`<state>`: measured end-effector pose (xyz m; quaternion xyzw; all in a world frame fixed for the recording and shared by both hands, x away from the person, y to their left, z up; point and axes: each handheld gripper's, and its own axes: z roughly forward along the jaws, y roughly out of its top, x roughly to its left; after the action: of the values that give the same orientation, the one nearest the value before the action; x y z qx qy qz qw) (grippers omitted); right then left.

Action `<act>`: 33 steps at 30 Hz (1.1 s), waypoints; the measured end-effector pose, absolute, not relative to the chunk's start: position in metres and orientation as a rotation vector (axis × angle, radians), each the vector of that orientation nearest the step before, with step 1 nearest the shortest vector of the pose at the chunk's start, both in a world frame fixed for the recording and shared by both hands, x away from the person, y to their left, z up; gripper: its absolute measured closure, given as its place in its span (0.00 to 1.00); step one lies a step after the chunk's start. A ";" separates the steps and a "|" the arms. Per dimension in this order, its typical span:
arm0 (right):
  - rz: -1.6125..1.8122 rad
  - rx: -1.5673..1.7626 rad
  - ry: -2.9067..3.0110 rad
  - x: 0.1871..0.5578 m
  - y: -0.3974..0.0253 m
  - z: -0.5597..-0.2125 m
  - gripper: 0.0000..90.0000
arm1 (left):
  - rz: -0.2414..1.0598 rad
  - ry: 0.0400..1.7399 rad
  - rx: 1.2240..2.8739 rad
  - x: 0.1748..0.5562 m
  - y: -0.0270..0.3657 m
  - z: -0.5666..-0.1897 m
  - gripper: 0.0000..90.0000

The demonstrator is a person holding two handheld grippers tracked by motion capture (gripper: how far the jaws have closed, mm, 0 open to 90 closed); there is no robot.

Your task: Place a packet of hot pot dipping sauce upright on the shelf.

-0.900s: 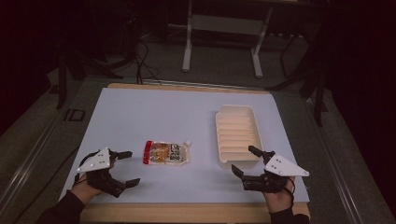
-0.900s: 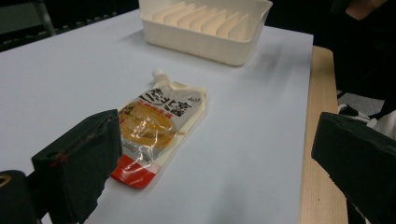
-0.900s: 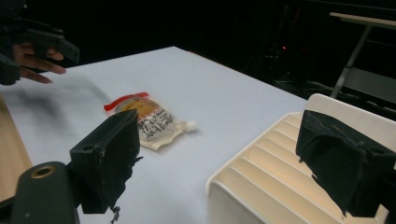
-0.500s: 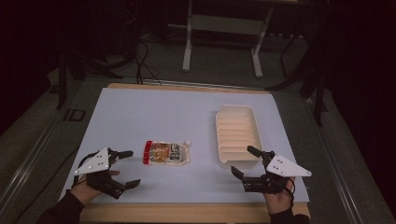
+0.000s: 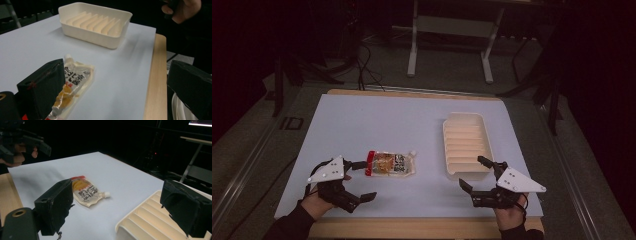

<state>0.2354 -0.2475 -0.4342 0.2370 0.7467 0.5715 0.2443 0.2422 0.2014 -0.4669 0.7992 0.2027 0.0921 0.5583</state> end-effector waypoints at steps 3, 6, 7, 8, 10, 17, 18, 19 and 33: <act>1.561 0.649 2.034 0.236 -0.248 -0.435 0.12 | 0.209 0.513 1.870 0.250 0.197 -0.460 0.02; 1.570 0.664 2.039 0.237 -0.249 -0.435 0.12 | 0.222 0.537 1.855 0.257 0.195 -0.456 0.02; 1.573 0.665 2.033 0.237 -0.249 -0.435 0.12 | 0.232 0.547 1.847 0.259 0.194 -0.455 0.02; 1.577 0.662 2.034 0.237 -0.249 -0.435 0.12 | 0.232 0.547 1.847 0.259 0.194 -0.455 0.02; 1.569 0.664 2.033 0.237 -0.249 -0.435 0.12 | 0.223 0.559 1.832 0.265 0.194 -0.454 0.02; 1.558 0.656 2.029 0.238 -0.248 -0.436 0.12 | 0.266 0.597 1.824 0.289 0.187 -0.455 0.02; 1.562 0.657 2.035 0.239 -0.249 -0.437 0.12 | 0.253 0.597 1.824 0.292 0.186 -0.455 0.02; 1.562 0.657 2.035 0.239 -0.249 -0.437 0.12 | 0.253 0.597 1.824 0.292 0.186 -0.455 0.02; 1.554 0.698 2.032 0.240 -0.245 -0.439 0.12 | 0.252 0.636 1.938 0.328 0.162 -0.467 0.02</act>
<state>0.2402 -0.2454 -0.4387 0.2555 0.7434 0.5686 0.2423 0.3283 0.1618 -0.4674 0.8073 0.2650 0.1049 0.5167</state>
